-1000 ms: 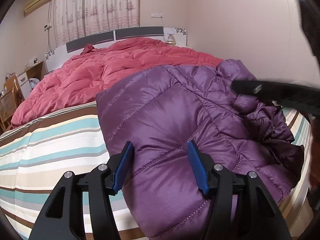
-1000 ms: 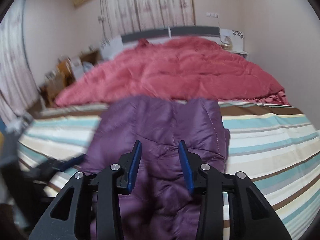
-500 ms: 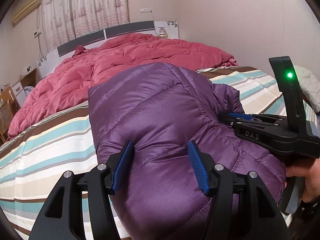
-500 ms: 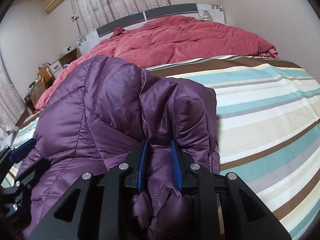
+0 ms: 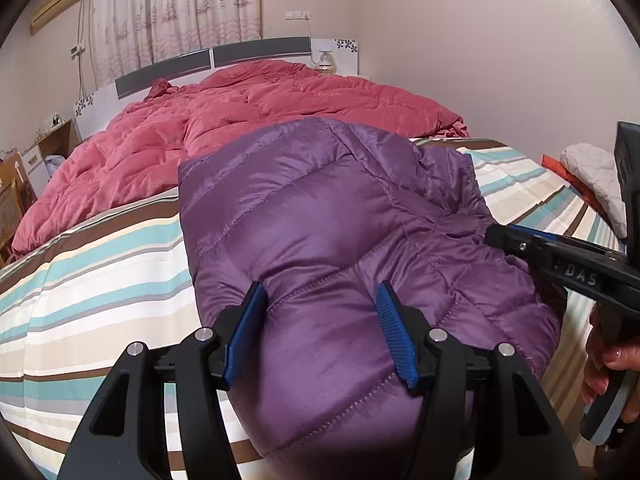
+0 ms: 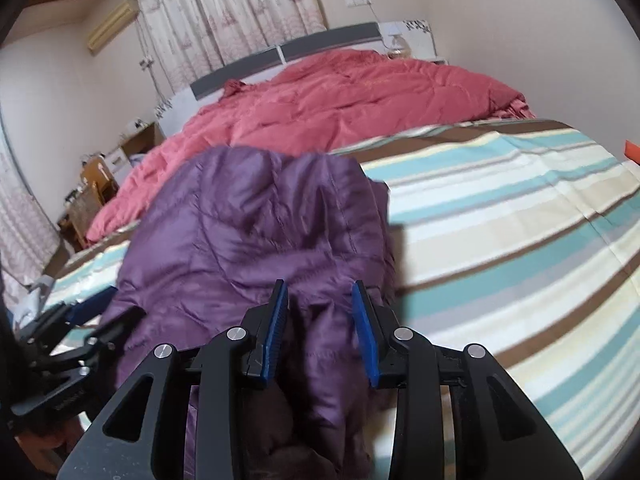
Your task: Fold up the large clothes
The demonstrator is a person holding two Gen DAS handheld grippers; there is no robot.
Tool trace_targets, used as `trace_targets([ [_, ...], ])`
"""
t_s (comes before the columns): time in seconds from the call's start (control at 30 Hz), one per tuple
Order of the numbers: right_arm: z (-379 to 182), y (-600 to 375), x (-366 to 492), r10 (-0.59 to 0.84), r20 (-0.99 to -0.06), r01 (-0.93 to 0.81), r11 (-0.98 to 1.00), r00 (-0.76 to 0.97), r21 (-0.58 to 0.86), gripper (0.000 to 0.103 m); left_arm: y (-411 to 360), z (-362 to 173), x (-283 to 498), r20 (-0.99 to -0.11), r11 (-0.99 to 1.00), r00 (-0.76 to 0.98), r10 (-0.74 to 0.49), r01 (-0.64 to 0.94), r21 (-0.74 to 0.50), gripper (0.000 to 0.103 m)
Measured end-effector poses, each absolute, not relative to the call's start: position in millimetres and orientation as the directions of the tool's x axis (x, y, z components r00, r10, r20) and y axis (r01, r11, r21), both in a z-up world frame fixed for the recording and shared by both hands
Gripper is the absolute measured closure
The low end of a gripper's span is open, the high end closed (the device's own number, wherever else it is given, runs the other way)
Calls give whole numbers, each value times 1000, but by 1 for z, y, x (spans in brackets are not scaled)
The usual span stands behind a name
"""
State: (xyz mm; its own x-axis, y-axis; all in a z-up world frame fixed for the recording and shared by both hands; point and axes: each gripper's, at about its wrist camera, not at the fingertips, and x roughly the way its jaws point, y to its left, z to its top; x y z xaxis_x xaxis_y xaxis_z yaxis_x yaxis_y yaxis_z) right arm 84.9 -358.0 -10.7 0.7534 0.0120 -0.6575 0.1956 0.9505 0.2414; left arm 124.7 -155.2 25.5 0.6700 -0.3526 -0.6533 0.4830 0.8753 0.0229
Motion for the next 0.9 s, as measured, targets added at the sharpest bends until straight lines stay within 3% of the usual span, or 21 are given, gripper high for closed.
trace_targets([
  [0.07,-22,-363,94,-31,-702,239,950,712,200,70,-162,21,128,-657,869,673,-340,492,55,46],
  [0.2,-46,-379,112,34,-735,266,920,678,288,69,-172,13,130,-663,854,676,-321,509,106,46],
  [0.3,-47,-379,116,32,-742,246,933,669,262,69,-162,20,132,-671,848,644,-369,528,40,46],
  [0.4,-42,-382,113,18,-751,250,937,660,242,53,-142,30,138,-671,871,637,-379,490,-26,39],
  [0.43,-39,-385,112,21,-754,252,936,657,245,51,-136,31,142,-671,883,638,-378,467,-52,33],
  [0.6,-30,-393,109,86,-760,227,928,644,297,51,-104,23,167,-695,894,577,-428,384,-231,23],
  [0.73,-22,-394,113,104,-768,219,926,632,306,47,-106,19,172,-721,894,553,-418,392,-217,6],
  [0.9,-11,-397,118,151,-746,216,903,648,371,47,-122,20,165,-725,891,570,-387,434,-134,6],
])
